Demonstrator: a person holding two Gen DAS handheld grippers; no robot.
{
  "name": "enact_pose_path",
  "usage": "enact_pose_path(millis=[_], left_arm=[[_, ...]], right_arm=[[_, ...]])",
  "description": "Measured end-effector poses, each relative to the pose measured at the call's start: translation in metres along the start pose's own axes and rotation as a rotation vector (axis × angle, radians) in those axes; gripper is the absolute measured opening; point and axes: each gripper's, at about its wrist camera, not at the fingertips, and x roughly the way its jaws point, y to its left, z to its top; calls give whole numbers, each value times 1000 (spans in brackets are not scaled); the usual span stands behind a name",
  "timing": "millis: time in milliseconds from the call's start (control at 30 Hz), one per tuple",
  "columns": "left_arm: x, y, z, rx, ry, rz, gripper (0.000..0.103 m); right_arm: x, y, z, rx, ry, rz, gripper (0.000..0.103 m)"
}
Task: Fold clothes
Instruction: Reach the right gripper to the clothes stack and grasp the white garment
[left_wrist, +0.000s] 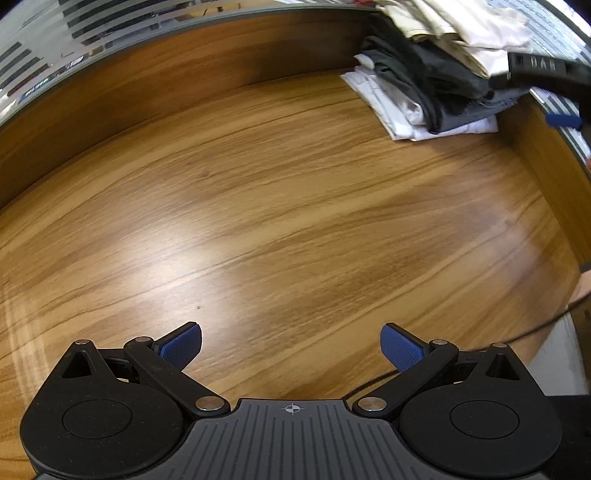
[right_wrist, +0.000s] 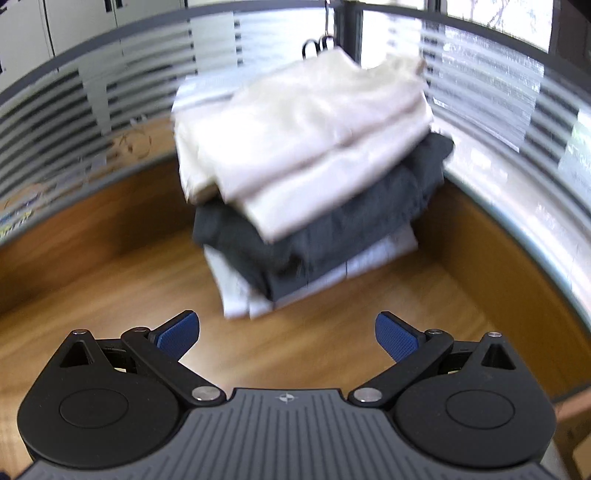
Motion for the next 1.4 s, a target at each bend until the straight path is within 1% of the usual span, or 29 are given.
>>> enact_pose_path(millis=[100, 200, 300, 367, 400, 433, 467, 500, 533, 600, 667, 733, 767, 833, 900, 967, 1033, 1067, 1133, 1167, 1200, 1233, 1267, 1300, 1400], left_arm=[[3, 4, 4, -22, 8, 7, 103], [6, 10, 6, -46, 18, 13, 103], [8, 15, 8, -65, 27, 17, 103], [10, 18, 9, -72, 29, 18, 103], [10, 19, 10, -76, 30, 17, 103], [10, 20, 10, -78, 30, 15, 103], [10, 21, 10, -83, 27, 14, 103], [9, 21, 11, -87, 24, 12, 103], [8, 24, 11, -96, 20, 9, 103], [6, 28, 10, -113, 13, 3, 103], [6, 31, 10, -137, 11, 6, 103], [5, 35, 9, -147, 6, 11, 103], [4, 36, 8, -153, 4, 13, 103], [3, 40, 7, -163, 0, 18, 103], [1, 40, 5, -158, -5, 24, 103], [-1, 41, 3, -152, -10, 29, 103], [-4, 40, 2, -143, -14, 30, 103], [-5, 40, 1, -139, -15, 30, 103], [-5, 39, -2, -134, -14, 28, 103], [-5, 39, -3, -137, -12, 28, 103], [-5, 38, -4, -136, -8, 26, 103], [-4, 37, -5, -136, -5, 24, 103], [-3, 36, -5, -136, -1, 21, 103], [-3, 35, -6, -137, 3, 19, 103], [0, 33, -4, -133, 13, 13, 103]], right_arm=[[15, 5, 24, -40, -22, 4, 102], [27, 16, 46, -108, -45, 8, 102], [37, 34, 66, -236, -80, 2, 102], [46, 49, 74, -359, -97, -16, 100], [52, 53, 77, -397, -92, -22, 92], [57, 56, 79, -423, -81, -24, 82], [63, 59, 82, -450, -70, -26, 56], [65, 60, 84, -456, -62, -20, 47], [65, 60, 85, -454, -56, -10, 44], [64, 62, 85, -457, -46, 10, 20], [54, 65, 80, -471, -42, 46, 7], [44, 71, 73, -481, -25, 102, 5], [38, 74, 67, -479, -12, 140, 0], [27, 81, 56, -466, 20, 216, 0], [20, 89, 40, -477, 42, 254, 0], [16, 94, 29, -502, 43, 254, 0], [18, 91, 31, -511, 24, 226, 0], [18, 89, 32, -515, 15, 213, 2], [20, 86, 33, -523, -4, 185, 10], [20, 85, 34, -527, -13, 171, 24], [21, 83, 35, -531, -22, 157, 40], [21, 82, 36, -535, -32, 143, 48], [22, 80, 37, -539, -41, 129, 61], [23, 79, 37, -543, -50, 115, 66], [24, 74, 40, -555, -78, 73, 68]])
